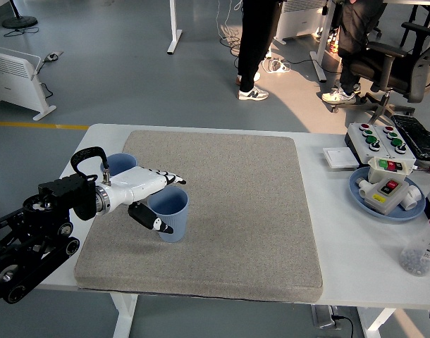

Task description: Push cup pick cup insert cup

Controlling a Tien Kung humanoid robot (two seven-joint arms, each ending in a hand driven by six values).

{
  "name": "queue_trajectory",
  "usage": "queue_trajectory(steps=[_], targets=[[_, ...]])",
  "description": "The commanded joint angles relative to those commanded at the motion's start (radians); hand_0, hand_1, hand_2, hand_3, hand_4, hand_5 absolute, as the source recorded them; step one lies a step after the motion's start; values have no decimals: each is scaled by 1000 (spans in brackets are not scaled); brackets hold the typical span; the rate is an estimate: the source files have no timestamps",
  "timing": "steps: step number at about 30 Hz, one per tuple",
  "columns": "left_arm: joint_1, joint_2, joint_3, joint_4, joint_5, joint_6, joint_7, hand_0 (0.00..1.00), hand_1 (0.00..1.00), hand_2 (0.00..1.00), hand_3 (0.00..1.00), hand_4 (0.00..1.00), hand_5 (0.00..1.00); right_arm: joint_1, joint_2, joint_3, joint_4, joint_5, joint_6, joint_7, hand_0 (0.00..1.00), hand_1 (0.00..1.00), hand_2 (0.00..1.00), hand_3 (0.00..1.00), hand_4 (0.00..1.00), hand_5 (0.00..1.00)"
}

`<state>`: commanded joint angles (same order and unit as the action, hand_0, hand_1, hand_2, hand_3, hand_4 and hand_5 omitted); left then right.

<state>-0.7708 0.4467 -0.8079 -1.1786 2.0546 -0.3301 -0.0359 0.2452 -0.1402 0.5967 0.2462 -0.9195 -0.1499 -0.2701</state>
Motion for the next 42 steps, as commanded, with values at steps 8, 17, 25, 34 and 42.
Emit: queue_trajectory(steps=[8,17,25,34,42], targets=[[-11,-1,7,5,5,-13,-1,611,775,896,928,963,398,0,0,3,0,-4,1,-1,523,544,618,563,113,445],[-10,-2,1,3,-9,-5,-1,446,622,704,814,862,335,-1,-1,6,0,-6,1,-1,523,544,618,563,113,446],[-8,-6,4,5,-19,-14,-4,415,597,653,710,850,319,0,-1,7,0,-8,1,-2,523,544,618,563,113,447],[-5,-4,-2,-5,-11,-15,-13,334,529,578,594,791,248,0,-1,8,0,-8,1,-2,523,544,618,563,113,445],[9,22,-40,-78,-32,-39,-8,322,521,552,547,778,250,0,-2,5,0,-2,-1,-1,523,544,618,563,113,444]])
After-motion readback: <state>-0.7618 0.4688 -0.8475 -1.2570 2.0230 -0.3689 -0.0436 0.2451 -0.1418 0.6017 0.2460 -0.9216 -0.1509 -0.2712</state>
